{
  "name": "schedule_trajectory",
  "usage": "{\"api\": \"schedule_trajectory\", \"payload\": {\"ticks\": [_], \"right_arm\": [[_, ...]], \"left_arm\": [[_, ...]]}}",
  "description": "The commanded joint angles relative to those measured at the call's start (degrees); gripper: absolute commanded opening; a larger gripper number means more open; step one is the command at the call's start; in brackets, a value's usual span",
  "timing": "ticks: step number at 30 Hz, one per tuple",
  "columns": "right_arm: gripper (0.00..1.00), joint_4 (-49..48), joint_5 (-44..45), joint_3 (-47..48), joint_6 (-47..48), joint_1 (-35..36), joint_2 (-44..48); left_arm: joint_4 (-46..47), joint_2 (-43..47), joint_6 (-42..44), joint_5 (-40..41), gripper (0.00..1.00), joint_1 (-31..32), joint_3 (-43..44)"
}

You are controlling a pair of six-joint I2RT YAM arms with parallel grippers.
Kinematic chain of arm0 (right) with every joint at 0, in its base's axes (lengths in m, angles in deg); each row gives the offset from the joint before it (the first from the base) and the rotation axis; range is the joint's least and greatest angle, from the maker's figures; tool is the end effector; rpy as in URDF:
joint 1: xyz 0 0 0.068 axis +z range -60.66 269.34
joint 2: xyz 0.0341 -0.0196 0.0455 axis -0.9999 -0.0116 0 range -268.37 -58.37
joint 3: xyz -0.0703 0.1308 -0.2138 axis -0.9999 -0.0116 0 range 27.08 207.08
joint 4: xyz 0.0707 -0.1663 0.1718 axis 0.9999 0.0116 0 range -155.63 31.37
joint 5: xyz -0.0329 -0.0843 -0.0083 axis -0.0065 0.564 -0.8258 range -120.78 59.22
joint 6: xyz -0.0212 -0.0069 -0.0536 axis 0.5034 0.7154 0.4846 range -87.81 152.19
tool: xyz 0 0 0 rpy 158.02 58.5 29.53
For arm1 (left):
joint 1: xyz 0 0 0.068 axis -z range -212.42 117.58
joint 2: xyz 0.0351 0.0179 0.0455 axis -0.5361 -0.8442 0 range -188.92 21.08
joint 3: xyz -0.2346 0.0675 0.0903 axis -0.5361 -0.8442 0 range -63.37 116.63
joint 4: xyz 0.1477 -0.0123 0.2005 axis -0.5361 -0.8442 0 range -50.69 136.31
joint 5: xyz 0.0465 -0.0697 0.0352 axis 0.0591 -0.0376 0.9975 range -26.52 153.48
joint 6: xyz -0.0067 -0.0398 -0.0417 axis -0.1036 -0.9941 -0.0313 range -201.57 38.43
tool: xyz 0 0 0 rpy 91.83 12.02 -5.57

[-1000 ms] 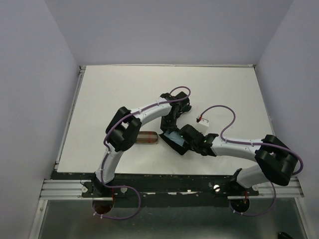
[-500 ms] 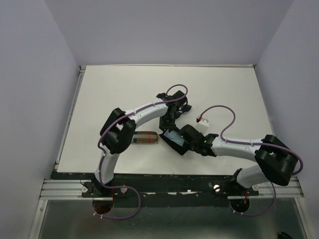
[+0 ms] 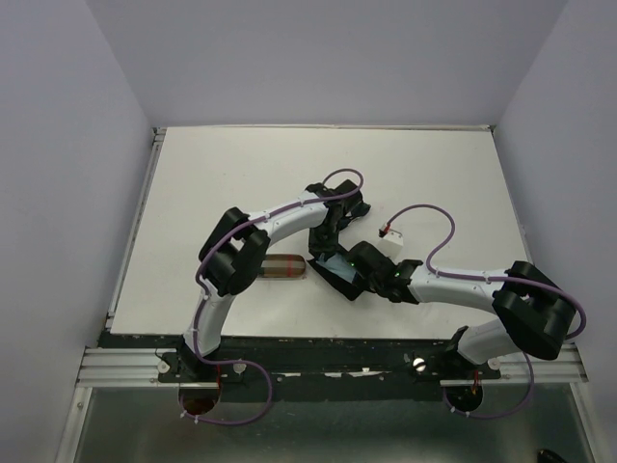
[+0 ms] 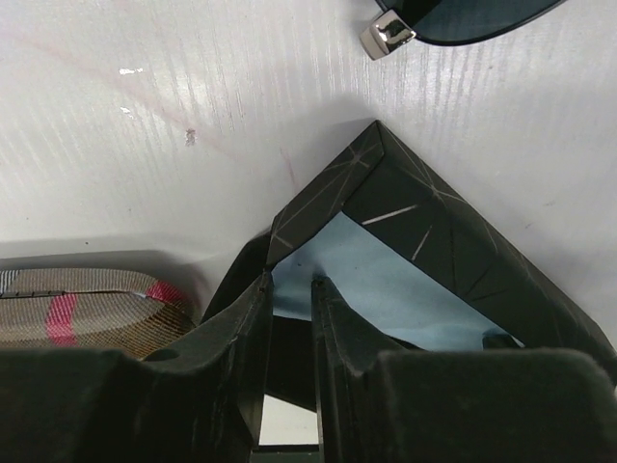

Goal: Organize the sunglasses

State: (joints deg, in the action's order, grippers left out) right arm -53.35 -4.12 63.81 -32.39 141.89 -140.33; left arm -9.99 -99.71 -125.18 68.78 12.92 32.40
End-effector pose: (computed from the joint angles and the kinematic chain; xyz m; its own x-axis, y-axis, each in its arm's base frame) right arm 0.1671 0.1875 0.1459 -0.7286 0.3761 -0.5725 0.2214 0.9202 0.3227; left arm 0.2850 -0.2829 0.1713 -0.9848 0.0195 -0.1724 0.0264 0.9989 -0.0379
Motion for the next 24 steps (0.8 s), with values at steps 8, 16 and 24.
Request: {"api": "schedule_trajectory", "payload": {"ticks": [8,16,24], "right_arm": [[0.01,-2.16,-0.55,-1.31,0.15,0.27,0.3],[0.01,-2.69,-0.9,-1.57,0.15,0.27,0.3],[0.01,-3.4,-0.55,-2.28,0.33,0.35,1.18]], "left_arm": [[-1.54,-2.52,-2.18,1.21,0.3,-0.08,1.0],[1.27,-3.92,-1.03,-3.54,0.13,0.27,1.88],[4.87,-2.09,-0.07,-5.21,0.0,0.27,0.13]]}}
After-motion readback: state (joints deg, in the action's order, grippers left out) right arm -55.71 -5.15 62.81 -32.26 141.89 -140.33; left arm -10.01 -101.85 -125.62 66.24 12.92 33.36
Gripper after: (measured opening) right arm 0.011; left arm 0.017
